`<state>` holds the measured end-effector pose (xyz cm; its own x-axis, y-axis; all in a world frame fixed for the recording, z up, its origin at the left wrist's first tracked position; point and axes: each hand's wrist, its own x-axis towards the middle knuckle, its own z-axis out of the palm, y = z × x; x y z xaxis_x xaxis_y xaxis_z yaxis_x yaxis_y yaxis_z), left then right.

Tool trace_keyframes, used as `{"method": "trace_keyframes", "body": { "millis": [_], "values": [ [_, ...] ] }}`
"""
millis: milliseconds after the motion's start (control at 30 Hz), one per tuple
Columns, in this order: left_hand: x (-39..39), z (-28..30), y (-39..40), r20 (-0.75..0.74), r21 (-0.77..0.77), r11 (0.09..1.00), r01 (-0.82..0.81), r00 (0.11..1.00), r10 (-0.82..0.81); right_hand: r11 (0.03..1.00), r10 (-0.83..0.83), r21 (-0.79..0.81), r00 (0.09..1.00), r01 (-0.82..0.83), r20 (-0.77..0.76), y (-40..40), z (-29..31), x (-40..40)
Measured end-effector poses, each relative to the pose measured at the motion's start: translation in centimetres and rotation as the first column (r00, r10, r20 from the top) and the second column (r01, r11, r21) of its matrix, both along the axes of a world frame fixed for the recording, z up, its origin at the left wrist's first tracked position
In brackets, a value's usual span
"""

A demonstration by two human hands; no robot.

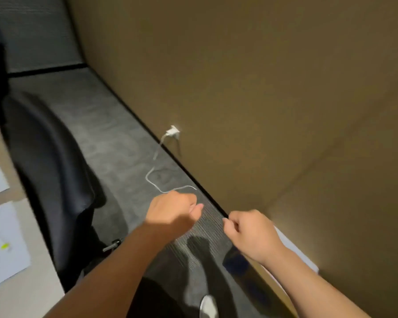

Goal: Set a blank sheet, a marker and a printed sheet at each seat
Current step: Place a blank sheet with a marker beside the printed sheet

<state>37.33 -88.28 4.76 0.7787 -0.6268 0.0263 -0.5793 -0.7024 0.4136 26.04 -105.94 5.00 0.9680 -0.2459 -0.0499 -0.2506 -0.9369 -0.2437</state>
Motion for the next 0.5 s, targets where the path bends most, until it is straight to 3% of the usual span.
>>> {"method": "trace_keyframes", "body": {
  "millis": [100, 233, 367, 500],
  "values": [
    [3.7, 0.3, -0.6, 0.149, -0.054, 0.981, -0.186, 0.97, 0.192, 0.974, 0.226, -0.023, 0.974, -0.226, -0.02, -2.8, 0.6, 8.0],
    [8.5, 2.7, 0.4, 0.19, -0.009, 0.934, -0.358, 0.916, 0.353, 0.902, 0.431, -0.011, 0.9, -0.431, 0.063, -3.0, 1.6, 17.4],
    [14.0, 4.7, 2.6, 0.227, -0.022, 0.814, -0.581, 0.79, 0.57, 0.789, 0.609, 0.026, 0.787, -0.614, 0.101, -0.5, 1.9, 28.1],
    [19.2, 5.4, 5.3, 0.207, -0.011, 0.695, -0.719, 0.679, 0.705, 0.614, 0.776, 0.035, 0.611, -0.789, 0.156, 3.3, 1.7, 37.2]
  ]
}}
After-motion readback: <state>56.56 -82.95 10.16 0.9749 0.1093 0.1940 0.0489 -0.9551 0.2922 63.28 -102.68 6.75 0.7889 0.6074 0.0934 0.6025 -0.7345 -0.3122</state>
